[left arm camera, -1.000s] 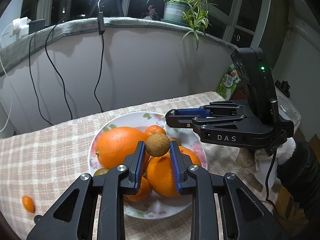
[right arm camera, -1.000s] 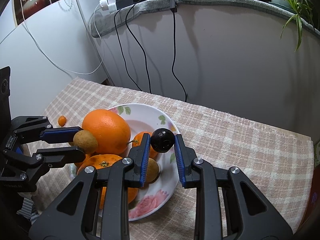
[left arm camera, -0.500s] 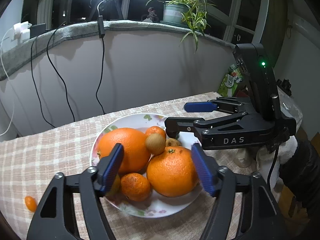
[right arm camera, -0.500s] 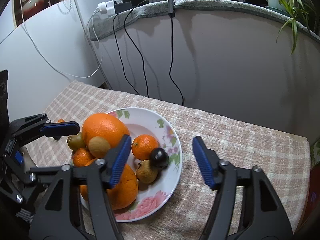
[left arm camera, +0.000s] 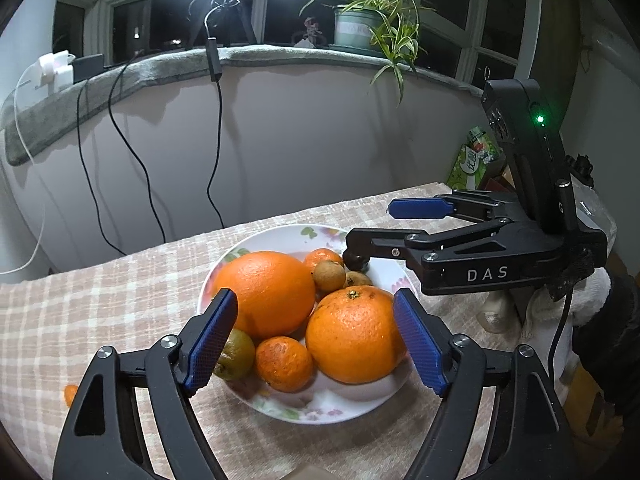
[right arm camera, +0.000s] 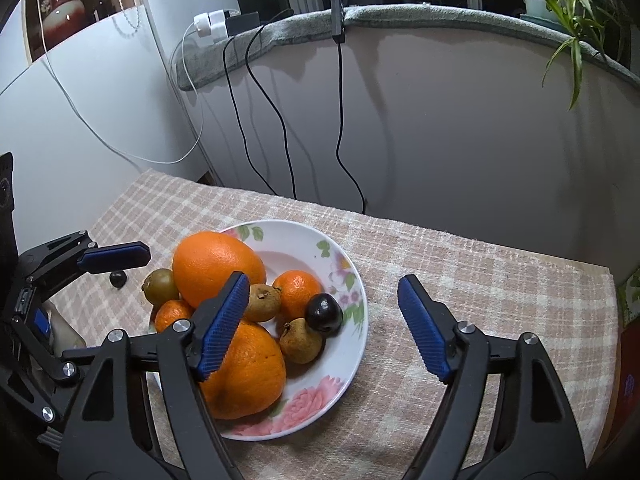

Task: Organize fruits
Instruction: 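Move both open tools back to the small tangerine and dark plum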

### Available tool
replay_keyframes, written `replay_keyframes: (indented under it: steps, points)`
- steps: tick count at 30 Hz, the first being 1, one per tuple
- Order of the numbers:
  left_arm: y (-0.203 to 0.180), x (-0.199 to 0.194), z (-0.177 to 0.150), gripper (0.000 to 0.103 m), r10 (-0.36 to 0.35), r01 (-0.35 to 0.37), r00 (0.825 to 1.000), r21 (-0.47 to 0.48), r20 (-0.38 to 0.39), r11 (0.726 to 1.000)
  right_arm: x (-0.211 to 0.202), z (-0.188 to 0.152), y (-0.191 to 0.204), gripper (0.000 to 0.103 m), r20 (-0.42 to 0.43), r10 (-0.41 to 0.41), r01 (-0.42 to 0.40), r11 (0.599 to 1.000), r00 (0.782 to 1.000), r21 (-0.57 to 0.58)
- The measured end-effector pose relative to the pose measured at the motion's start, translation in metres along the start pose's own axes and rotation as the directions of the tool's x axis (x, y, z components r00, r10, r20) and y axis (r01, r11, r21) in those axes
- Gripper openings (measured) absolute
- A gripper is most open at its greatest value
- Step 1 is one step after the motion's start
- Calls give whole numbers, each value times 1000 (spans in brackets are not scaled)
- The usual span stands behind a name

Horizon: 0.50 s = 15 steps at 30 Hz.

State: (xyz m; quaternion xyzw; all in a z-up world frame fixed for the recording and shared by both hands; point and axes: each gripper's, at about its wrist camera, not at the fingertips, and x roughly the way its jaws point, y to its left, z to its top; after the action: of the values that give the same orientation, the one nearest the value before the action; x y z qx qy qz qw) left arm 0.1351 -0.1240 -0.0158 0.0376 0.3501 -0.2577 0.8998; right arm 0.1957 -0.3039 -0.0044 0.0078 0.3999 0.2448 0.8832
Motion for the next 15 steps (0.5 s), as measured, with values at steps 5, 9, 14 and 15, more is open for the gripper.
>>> replay_keyframes:
  steps: [5,9,14,15]
  points:
    - [-1,-8,-1,80,10,-10,1000,9,17,1000,-5,1,1,79,11,-7,7,1000,1000,12]
    - [-1,-16,-3,80,18,-18,999,12,31,1000,-7,2,2,79,18,0,0,1000,1000,29]
    - [-1,-26,-5,80,34,-35,998,17,49,999,-13,2,7,79,36,19,-20,999,999,35]
    - [-1,-28,-6,80,35,-35,998,16,52,999,-14,2,9,79,40,24,-25,999,999,36]
